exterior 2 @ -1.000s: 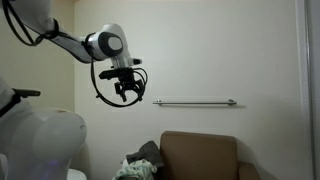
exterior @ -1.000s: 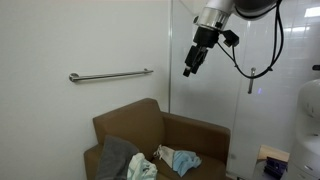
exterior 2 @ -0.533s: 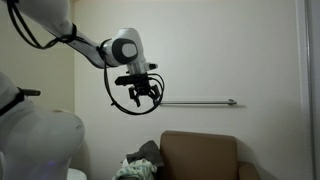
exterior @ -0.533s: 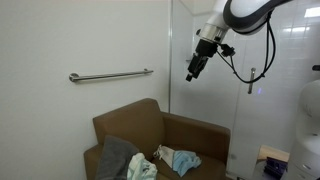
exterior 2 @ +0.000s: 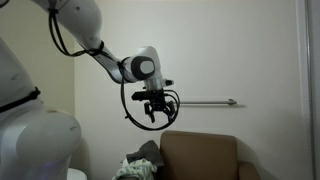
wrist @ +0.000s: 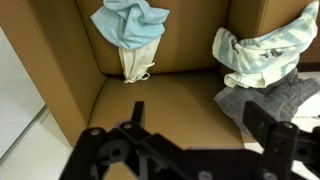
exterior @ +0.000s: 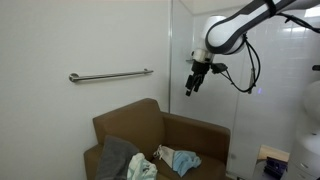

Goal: Put the blue cloth on the left armrest

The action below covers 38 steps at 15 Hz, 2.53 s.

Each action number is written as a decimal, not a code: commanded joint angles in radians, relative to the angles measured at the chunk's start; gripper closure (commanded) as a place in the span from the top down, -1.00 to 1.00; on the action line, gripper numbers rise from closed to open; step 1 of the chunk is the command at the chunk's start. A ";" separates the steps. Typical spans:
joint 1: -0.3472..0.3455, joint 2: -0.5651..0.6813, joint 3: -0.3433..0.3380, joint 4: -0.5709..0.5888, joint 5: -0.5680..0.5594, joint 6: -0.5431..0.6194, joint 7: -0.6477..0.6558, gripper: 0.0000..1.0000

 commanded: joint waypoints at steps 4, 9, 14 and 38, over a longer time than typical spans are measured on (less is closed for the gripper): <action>-0.006 0.371 0.026 0.212 0.031 0.047 0.030 1.00; 0.026 0.442 0.073 0.333 0.162 -0.061 0.022 1.00; 0.020 0.458 0.085 0.340 0.145 -0.045 0.016 1.00; -0.263 1.259 0.075 0.840 0.194 -0.017 -0.174 1.00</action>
